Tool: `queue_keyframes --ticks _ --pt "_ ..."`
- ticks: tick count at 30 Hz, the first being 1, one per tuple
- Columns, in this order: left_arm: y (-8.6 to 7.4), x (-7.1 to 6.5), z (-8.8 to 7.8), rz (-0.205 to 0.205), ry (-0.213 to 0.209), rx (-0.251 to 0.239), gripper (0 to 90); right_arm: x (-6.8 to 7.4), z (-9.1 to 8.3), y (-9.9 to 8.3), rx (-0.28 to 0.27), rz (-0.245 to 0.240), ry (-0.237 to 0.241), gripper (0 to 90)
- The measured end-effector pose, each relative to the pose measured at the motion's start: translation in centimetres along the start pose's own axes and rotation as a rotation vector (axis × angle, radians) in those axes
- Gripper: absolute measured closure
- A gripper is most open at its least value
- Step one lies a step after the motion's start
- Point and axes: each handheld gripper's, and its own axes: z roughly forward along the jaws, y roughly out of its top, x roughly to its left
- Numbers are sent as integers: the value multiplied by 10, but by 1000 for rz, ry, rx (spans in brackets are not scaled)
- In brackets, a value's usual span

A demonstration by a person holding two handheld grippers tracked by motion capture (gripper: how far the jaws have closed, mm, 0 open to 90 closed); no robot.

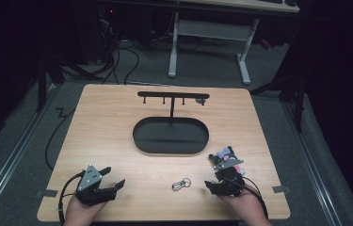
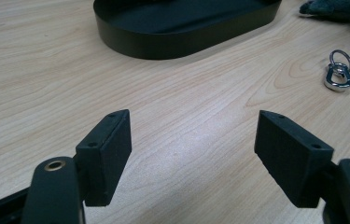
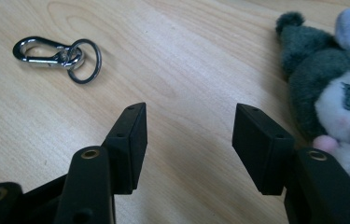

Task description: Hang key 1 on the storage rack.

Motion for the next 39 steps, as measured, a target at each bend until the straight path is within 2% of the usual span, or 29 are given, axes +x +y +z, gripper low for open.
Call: queue_keyframes --ticks 7,8,12,24,30,31,35,36,37,39 --pt "0 -1 0 9 -5 0 283 3 3 4 60 -32 2 439" --pt "0 -1 0 9 -6 -1 283 4 4 5 85 -46 4 436" --pt "0 0 0 7 -5 -2 283 4 5 7 107 -51 7 431" --pt "0 -1 0 11 -19 0 284 4 1 17 232 -69 46 396" --pt "0 -1 0 13 -21 1 283 0 -5 22 252 -93 63 369" --pt "0 -1 -1 13 -22 1 283 -2 -10 24 260 -67 62 357" --pt "0 -1 -1 14 -23 1 283 -6 -17 26 259 -63 57 349" --pt "0 -1 0 14 -24 2 282 -8 -24 27 266 -28 48 343" --pt "-1 -1 0 15 -24 2 282 -12 -26 28 254 -50 51 340" --pt "-1 -1 0 15 -25 3 282 -15 -29 29 249 -53 52 337"
